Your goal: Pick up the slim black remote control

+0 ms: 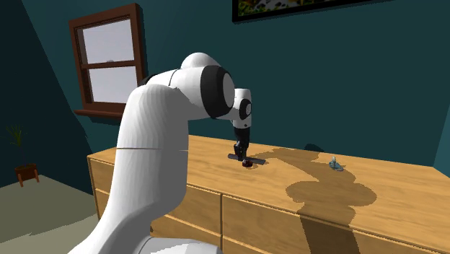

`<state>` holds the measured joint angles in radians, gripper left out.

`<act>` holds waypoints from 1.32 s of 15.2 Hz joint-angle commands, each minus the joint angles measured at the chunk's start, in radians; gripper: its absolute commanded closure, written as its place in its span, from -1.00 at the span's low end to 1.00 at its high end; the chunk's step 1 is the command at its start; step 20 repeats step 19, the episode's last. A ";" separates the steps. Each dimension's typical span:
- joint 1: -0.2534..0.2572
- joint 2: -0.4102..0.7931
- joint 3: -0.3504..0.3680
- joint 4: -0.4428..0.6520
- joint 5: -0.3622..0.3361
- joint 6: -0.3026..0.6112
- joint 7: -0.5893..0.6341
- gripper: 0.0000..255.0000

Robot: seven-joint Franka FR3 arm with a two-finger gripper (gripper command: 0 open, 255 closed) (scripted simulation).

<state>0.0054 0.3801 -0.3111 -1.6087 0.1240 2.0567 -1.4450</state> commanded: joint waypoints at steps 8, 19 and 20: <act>-0.002 -0.014 -0.004 0.055 -0.007 -0.074 0.004 1.00; -0.006 -0.026 -0.008 0.162 -0.014 -0.192 0.010 1.00; -0.006 -0.026 -0.008 0.162 -0.014 -0.192 0.010 1.00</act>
